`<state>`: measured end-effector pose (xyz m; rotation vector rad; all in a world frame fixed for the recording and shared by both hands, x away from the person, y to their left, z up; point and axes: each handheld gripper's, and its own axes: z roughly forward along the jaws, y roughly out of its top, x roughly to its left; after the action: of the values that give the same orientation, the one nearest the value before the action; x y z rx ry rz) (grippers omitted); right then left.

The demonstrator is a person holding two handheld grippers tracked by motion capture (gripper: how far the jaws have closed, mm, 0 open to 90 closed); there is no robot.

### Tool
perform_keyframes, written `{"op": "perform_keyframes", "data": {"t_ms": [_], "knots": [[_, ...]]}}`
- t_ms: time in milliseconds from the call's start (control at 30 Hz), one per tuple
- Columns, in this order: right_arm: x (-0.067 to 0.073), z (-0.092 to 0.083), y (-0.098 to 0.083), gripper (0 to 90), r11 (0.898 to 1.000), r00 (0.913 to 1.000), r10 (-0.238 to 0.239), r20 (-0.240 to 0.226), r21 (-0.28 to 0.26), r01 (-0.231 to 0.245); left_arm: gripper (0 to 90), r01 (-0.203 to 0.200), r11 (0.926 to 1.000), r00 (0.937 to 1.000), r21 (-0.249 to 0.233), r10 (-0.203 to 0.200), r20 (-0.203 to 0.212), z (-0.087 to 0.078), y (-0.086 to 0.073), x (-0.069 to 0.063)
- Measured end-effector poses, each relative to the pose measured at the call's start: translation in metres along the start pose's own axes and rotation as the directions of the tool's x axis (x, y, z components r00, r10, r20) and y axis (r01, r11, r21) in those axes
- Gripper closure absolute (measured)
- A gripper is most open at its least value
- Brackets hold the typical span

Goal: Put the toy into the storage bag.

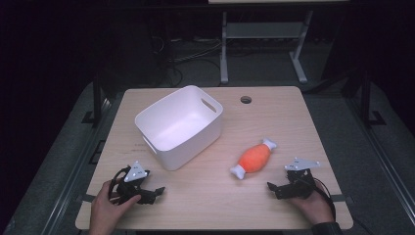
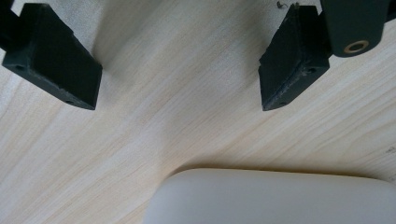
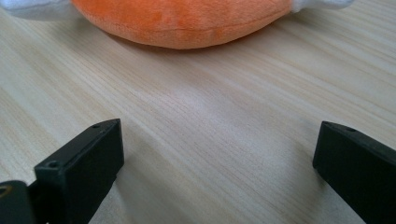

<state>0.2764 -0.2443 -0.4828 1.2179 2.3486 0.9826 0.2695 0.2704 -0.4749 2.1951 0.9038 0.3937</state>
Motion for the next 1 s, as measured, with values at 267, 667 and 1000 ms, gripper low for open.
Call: {"op": "perform_keyframes", "data": {"t_ms": [267, 667, 1000], "knots": [[-0.001, -0.001, 0.0, 2.8, 1.0, 1.0, -0.005, -0.008, 0.002, 0.005, 12.4, 0.002, 1.0, 1.0, -0.001, -0.002, 0.0, 0.0, 0.0, 0.0], [0.002, -0.014, 0.006, 32.0, 1.0, 0.9983, -0.019, -0.056, -0.021, 0.018, 12.5, 0.003, 1.0, 1.0, -0.001, -0.003, 0.001, 0.0, 0.0, 0.0], [0.008, -0.02, 0.01, 65.3, 0.998, 0.9865, -0.06, -0.152, -0.025, 0.057, 12.4, 0.003, 1.0, 1.0, -0.001, -0.003, 0.001, 0.0, 0.0, 0.0]]}}
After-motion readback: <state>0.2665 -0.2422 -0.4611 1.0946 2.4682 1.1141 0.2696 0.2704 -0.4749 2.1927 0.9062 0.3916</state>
